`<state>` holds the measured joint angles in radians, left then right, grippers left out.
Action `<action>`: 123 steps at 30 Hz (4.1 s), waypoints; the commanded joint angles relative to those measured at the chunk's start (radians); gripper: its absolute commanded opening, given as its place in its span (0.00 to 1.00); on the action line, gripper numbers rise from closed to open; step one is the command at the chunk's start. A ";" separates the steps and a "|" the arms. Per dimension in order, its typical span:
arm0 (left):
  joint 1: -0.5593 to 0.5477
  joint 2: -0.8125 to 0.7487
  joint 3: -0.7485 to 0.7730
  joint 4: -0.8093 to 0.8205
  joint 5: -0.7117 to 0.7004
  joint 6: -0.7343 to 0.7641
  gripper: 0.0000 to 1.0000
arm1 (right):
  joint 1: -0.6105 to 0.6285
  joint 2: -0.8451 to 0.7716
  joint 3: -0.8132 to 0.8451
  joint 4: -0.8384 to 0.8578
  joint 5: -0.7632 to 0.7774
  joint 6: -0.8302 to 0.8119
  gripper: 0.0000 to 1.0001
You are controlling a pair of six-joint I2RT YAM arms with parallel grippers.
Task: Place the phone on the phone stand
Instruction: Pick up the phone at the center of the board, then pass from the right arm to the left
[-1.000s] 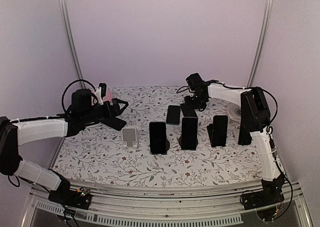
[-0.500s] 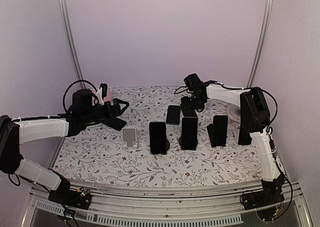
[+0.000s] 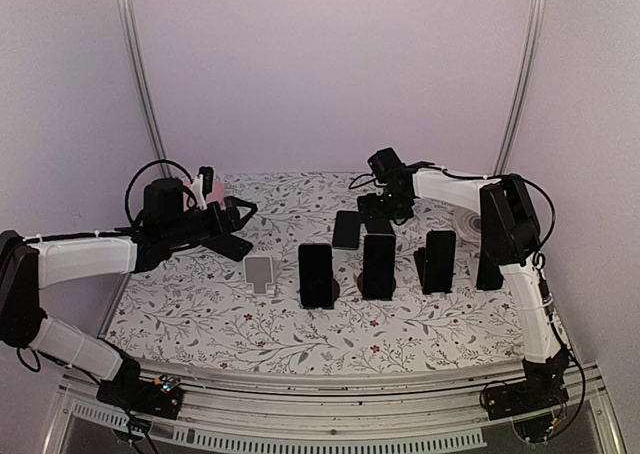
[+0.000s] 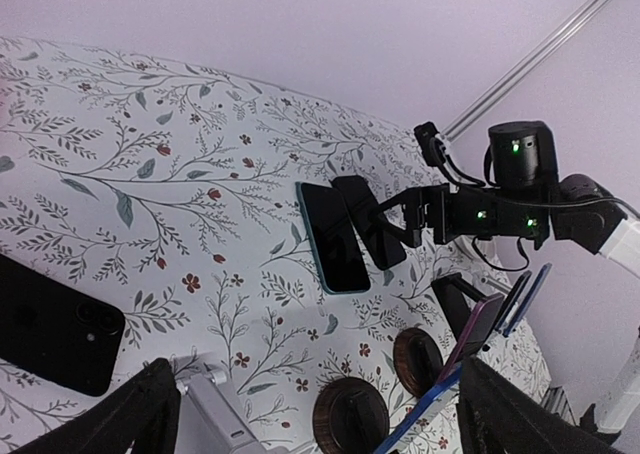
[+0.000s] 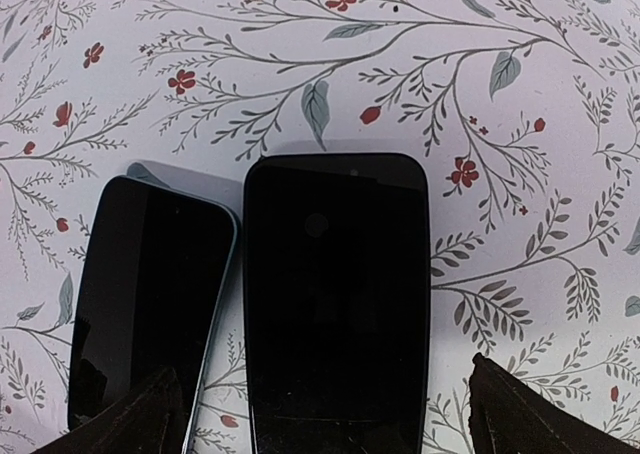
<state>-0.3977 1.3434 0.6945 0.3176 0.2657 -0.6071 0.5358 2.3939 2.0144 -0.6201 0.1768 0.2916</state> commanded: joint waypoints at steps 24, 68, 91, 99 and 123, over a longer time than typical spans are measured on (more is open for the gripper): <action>0.025 0.029 -0.018 0.045 0.035 -0.011 0.97 | -0.020 0.097 -0.008 -0.028 -0.042 -0.065 0.98; 0.025 0.072 -0.003 0.076 0.083 -0.047 0.97 | -0.019 -0.008 -0.039 0.015 -0.077 -0.040 0.63; 0.025 0.088 -0.004 0.087 0.090 -0.053 0.97 | -0.011 -0.090 -0.056 0.026 -0.068 -0.037 0.62; 0.024 0.107 0.002 0.099 0.101 -0.060 0.97 | 0.000 -0.109 -0.057 0.055 -0.078 -0.044 0.62; 0.024 0.248 0.104 0.141 0.197 -0.105 0.97 | 0.124 -0.190 -0.057 0.192 -0.070 -0.100 0.62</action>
<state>-0.3851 1.5570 0.7467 0.4133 0.4240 -0.6907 0.6281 2.2799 1.9545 -0.5022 0.0971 0.2089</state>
